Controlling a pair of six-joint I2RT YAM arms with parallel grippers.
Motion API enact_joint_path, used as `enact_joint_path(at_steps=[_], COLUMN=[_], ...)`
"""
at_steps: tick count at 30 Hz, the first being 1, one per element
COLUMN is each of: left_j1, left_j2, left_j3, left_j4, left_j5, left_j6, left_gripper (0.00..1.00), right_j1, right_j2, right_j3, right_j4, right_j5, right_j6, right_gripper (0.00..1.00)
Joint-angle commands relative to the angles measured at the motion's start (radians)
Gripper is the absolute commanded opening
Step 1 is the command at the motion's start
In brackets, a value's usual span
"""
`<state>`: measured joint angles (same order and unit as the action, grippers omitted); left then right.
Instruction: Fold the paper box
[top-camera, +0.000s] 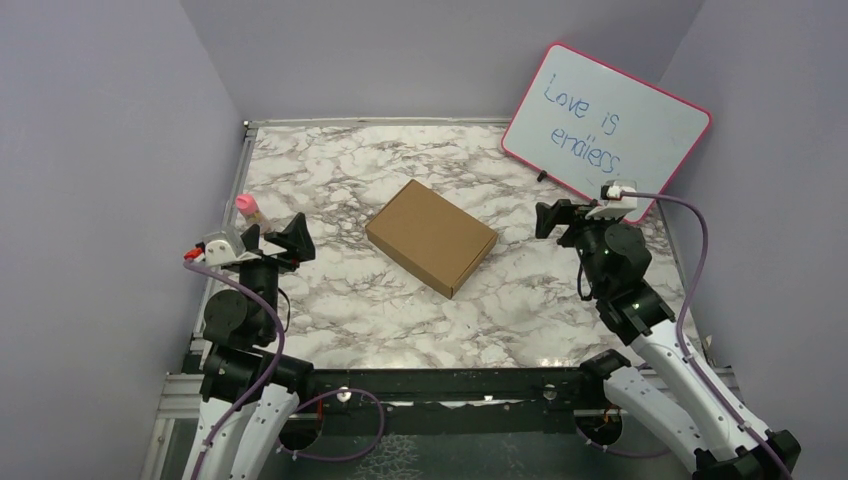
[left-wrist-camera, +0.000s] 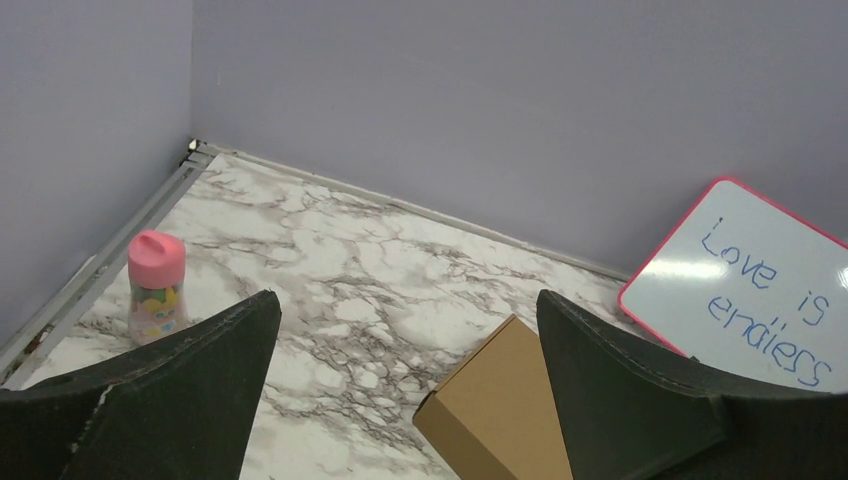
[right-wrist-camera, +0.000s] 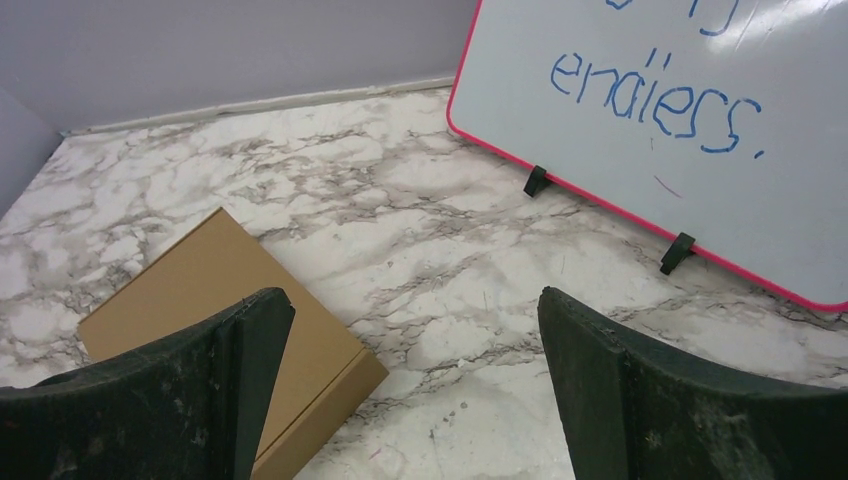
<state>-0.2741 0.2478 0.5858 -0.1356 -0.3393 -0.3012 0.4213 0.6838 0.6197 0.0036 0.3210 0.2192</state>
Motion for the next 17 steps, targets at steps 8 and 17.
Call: enact_joint_path(at_steps=[8,17], left_j1=[0.010,0.009], left_j2=[0.001,0.006], left_j3=[0.009,0.006], left_j4=[0.005,0.004], left_j5=[-0.045,-0.044], left_j6=[0.016,0.014], left_gripper=[0.99,0.99], right_j1=[-0.003,-0.003], right_j2=[0.014,0.026], right_j3=[-0.003,-0.012], right_j4=[0.049,0.062], right_j5=[0.018,0.029], right_j6=[-0.030,-0.030], right_gripper=[1.00,1.00])
